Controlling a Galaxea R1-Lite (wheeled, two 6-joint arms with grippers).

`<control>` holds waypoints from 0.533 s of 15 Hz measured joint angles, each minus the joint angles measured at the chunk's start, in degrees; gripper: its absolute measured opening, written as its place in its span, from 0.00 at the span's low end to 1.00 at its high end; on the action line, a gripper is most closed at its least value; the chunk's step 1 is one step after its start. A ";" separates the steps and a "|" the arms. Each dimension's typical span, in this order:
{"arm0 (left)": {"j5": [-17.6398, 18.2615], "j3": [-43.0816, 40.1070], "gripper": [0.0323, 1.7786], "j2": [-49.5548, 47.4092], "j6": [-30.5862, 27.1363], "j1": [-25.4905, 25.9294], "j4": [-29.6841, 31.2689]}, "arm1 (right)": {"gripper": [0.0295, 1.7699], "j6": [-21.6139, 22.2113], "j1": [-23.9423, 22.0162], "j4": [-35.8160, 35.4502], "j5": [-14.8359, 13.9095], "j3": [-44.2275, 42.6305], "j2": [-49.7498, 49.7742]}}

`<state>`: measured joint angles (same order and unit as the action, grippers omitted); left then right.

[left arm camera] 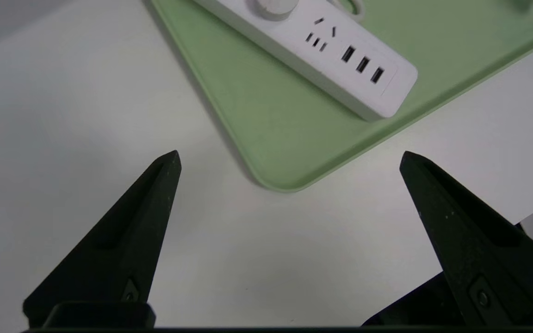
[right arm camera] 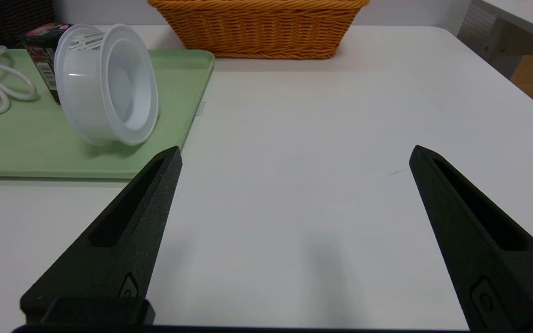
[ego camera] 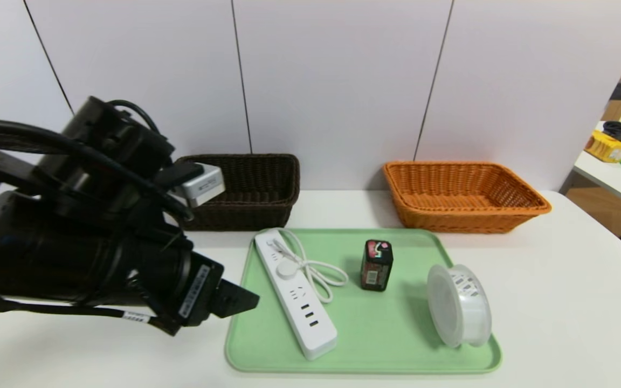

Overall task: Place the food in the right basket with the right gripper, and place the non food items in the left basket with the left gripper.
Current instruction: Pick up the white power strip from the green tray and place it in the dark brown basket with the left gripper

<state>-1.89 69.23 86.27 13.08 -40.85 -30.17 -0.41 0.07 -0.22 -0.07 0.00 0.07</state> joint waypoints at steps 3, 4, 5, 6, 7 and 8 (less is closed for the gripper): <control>-7.17 7.06 0.95 8.11 7.58 -4.21 -0.06 | 0.96 0.00 0.00 0.00 -0.02 0.00 0.00; -9.51 8.80 0.95 10.50 9.63 -5.03 -0.01 | 0.96 0.00 0.00 -0.02 -0.02 0.00 0.00; -11.06 10.48 0.95 12.68 11.86 -5.64 0.11 | 0.96 0.00 0.00 0.00 -0.02 0.00 0.00; -12.08 12.13 0.95 14.77 14.42 -6.25 0.24 | 0.96 0.00 0.00 0.00 -0.02 0.00 0.00; -13.41 13.54 0.95 16.54 16.54 -6.86 0.29 | 0.96 0.00 0.00 -0.02 -0.02 0.00 0.00; -15.52 14.84 0.95 18.12 18.42 -7.55 0.29 | 0.96 0.00 0.00 0.00 -0.02 0.00 0.00</control>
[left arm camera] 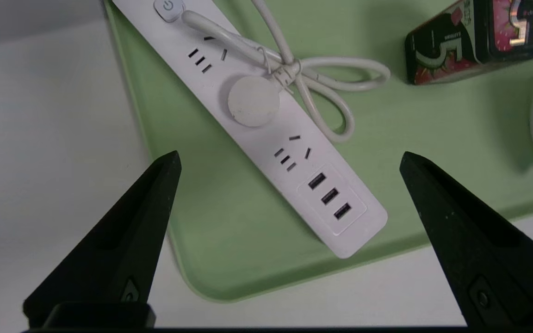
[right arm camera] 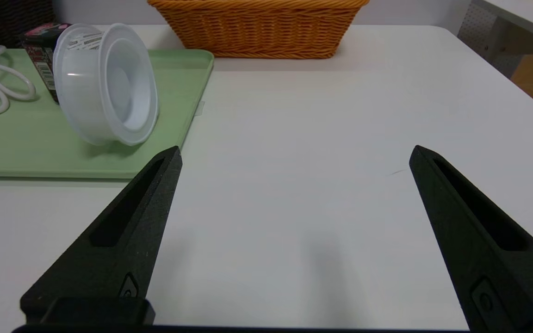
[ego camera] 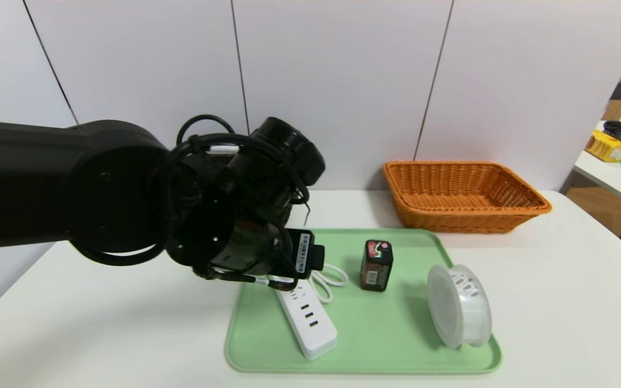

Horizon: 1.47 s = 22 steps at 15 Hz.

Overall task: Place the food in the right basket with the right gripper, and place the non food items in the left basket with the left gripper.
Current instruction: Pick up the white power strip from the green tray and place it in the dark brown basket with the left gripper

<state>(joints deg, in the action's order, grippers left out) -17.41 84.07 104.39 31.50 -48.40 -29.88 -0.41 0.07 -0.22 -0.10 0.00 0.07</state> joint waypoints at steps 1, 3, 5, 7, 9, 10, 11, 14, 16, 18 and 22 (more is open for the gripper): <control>-2.43 1.02 0.95 1.49 2.12 -0.83 -0.05 | 0.96 0.00 0.00 -0.02 0.00 0.00 0.00; -5.33 2.38 0.95 3.58 6.64 -2.32 -0.05 | 0.96 0.00 0.00 0.00 -0.01 0.00 0.00; -8.30 2.89 0.95 5.01 9.35 -3.23 -0.24 | 0.96 0.00 0.00 0.00 -0.01 0.00 0.00; -11.53 3.00 0.95 5.95 9.90 -3.36 -0.30 | 0.96 0.00 0.00 0.00 0.00 0.00 0.00; -12.41 3.00 0.95 6.58 11.78 -3.47 -0.41 | 0.96 0.01 0.00 0.00 0.00 0.00 0.00; -12.47 2.95 0.95 6.91 13.25 -3.47 -0.51 | 0.96 0.00 0.00 0.00 0.00 0.00 0.00; -12.47 2.89 0.95 7.27 14.30 -3.50 -0.96 | 0.96 0.01 0.00 -0.02 0.00 0.00 0.00; -12.54 2.97 0.95 8.40 15.71 -3.63 -3.02 | 0.96 0.00 0.00 0.00 0.00 0.00 0.00; -12.54 2.97 0.95 9.12 17.34 -3.63 -3.30 | 0.96 0.00 0.00 0.00 -0.01 0.00 0.00; -12.63 2.97 0.95 9.89 18.19 -3.63 -3.33 | 0.96 -0.02 0.00 0.00 0.00 0.00 0.00; -12.80 2.97 0.95 11.22 18.12 -2.93 -3.30 | 0.96 0.01 0.00 0.00 0.00 0.00 0.00</control>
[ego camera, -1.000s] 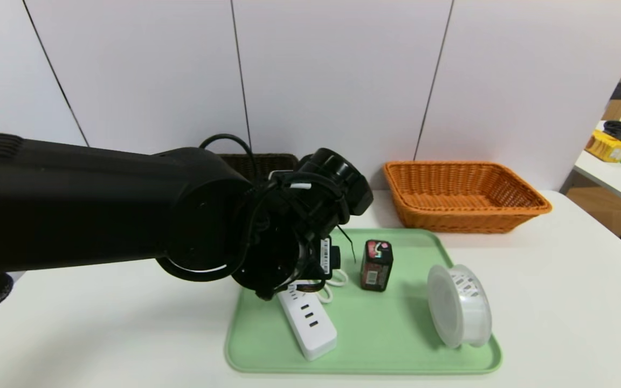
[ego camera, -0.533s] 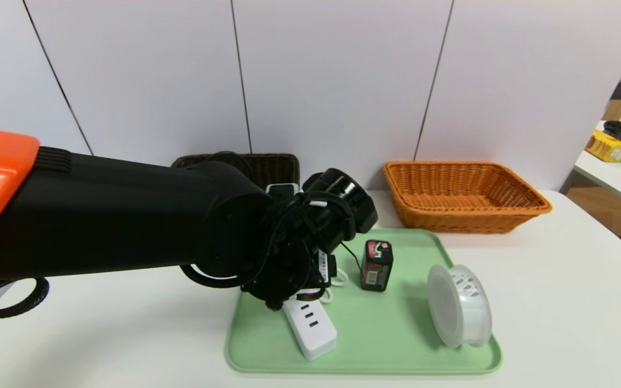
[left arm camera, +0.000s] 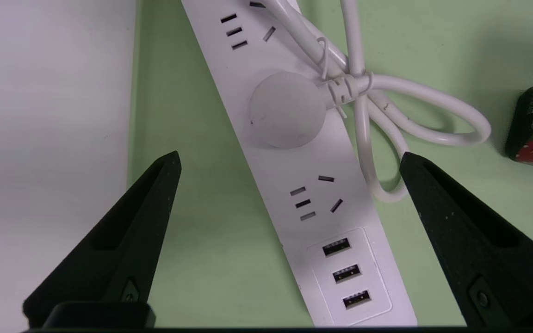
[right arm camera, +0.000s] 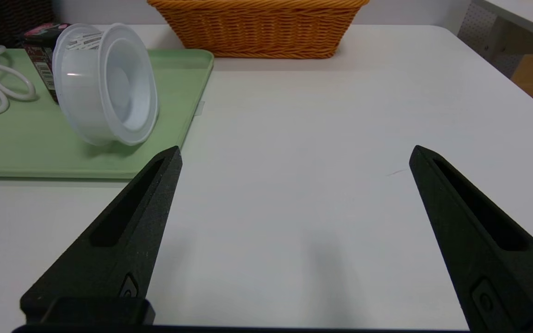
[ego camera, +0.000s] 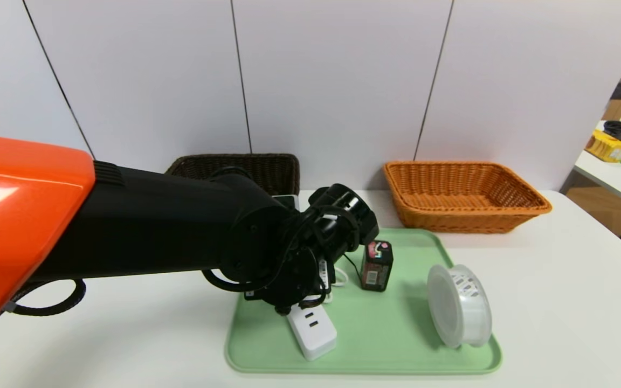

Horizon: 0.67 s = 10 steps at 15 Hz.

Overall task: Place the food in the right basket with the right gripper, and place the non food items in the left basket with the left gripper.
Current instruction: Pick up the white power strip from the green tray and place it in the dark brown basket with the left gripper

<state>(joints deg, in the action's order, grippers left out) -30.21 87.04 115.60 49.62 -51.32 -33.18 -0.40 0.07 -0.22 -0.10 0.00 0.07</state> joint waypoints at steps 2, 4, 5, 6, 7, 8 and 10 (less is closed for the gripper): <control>-0.13 0.02 0.95 0.68 -0.06 0.61 0.26 | 0.96 -0.04 0.00 -0.02 0.00 0.00 0.00; -0.18 0.13 0.95 1.40 0.00 0.94 0.46 | 0.96 -0.04 0.00 0.00 0.00 0.00 0.00; -0.24 0.41 0.95 1.76 0.02 1.13 0.48 | 0.96 -0.01 0.00 -0.02 0.02 0.00 0.00; -0.52 0.91 0.95 2.17 0.24 1.41 0.50 | 0.96 -0.01 0.00 0.00 0.02 0.00 0.00; -0.77 1.35 0.95 2.51 0.52 1.60 0.48 | 0.96 -0.01 0.00 0.00 0.02 0.00 0.00; -0.85 1.79 0.95 2.83 1.04 1.72 0.52 | 0.96 0.02 0.00 -0.02 0.02 0.00 0.00; -0.85 2.43 0.95 3.36 1.45 1.85 0.52 | 0.96 -0.01 0.00 -0.02 0.00 0.00 0.00</control>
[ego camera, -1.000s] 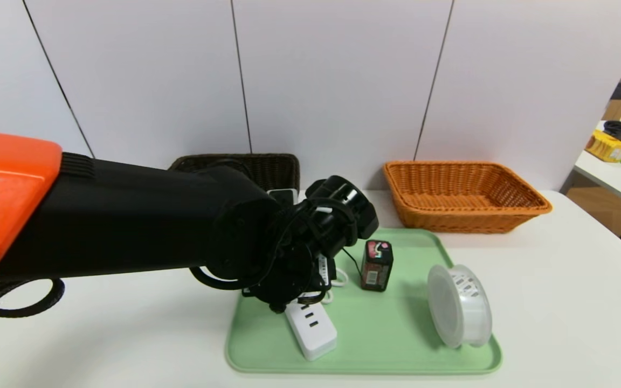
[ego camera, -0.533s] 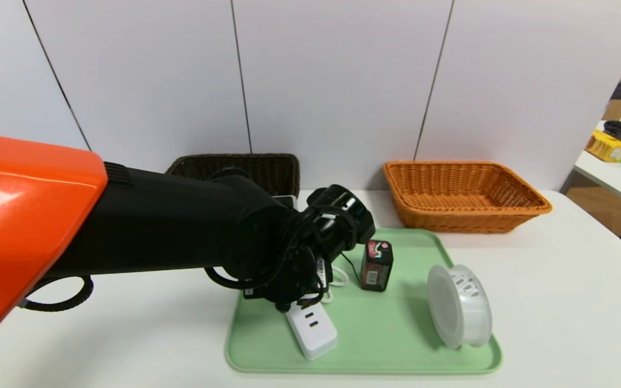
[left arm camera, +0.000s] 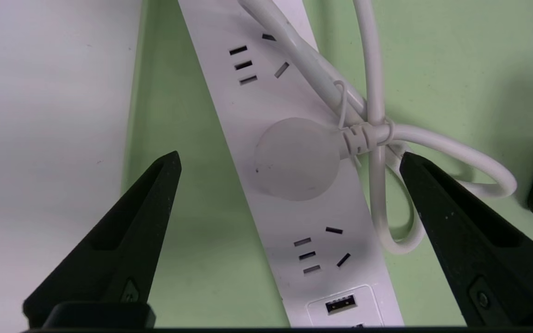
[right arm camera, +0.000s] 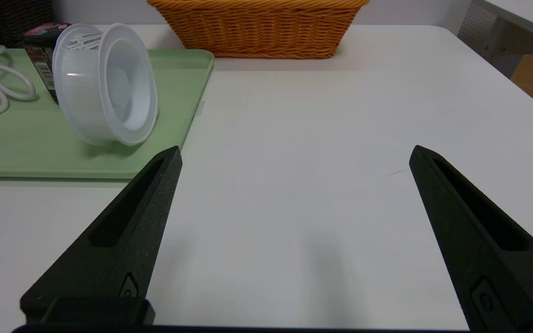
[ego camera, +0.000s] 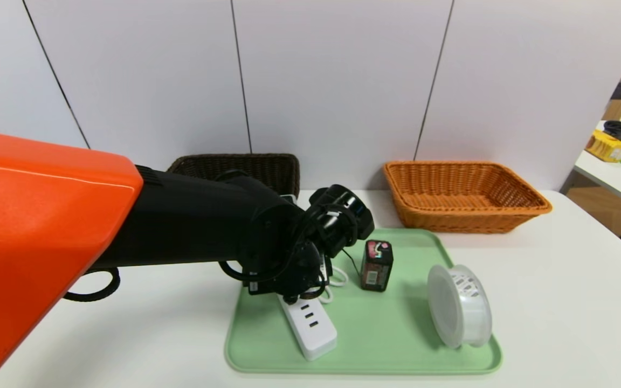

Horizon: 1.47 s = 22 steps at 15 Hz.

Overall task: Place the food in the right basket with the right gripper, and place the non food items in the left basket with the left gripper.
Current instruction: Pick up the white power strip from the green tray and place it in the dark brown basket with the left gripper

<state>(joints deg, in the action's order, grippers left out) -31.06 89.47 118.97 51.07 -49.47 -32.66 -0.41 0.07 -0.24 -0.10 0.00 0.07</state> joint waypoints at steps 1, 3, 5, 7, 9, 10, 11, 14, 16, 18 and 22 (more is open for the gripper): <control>-0.05 0.28 0.95 0.27 0.00 0.18 0.00 | 0.96 0.00 0.00 0.02 0.02 0.00 0.00; -0.05 1.10 0.95 0.93 0.09 0.52 -0.02 | 0.96 0.01 0.00 0.02 0.00 0.00 0.00; -0.07 1.88 0.95 1.65 0.09 0.71 -0.02 | 0.96 0.01 0.00 0.00 0.00 0.00 0.00; -0.16 2.56 0.95 2.36 0.06 0.94 0.09 | 0.96 0.00 0.00 0.00 0.02 0.00 0.00; -0.27 2.95 0.95 2.86 0.04 1.01 0.09 | 0.96 0.00 0.00 0.00 0.00 0.00 0.00; -0.28 3.15 0.95 2.95 0.04 1.05 0.09 | 0.96 0.00 0.00 0.00 0.00 0.00 0.00; -0.35 3.25 0.95 2.94 0.01 1.05 0.09 | 0.96 0.00 0.00 0.00 0.00 0.00 0.00; -1.18 3.32 0.95 2.41 -0.02 1.02 -0.05 | 0.96 0.00 0.00 0.00 0.00 0.00 0.00; -1.23 3.34 0.95 2.17 0.04 0.99 -0.02 | 0.96 0.00 0.00 0.00 0.00 0.00 0.00; -1.27 3.34 0.95 2.06 0.01 0.94 0.06 | 0.96 0.01 0.00 0.00 0.00 0.00 0.00; -1.13 3.25 0.95 2.06 0.12 0.91 0.17 | 0.96 0.00 0.00 0.02 0.02 0.00 0.00</control>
<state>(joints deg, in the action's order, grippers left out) -32.20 92.72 121.03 51.19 -48.56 -32.49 -0.41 0.07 -0.22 -0.07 0.00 0.07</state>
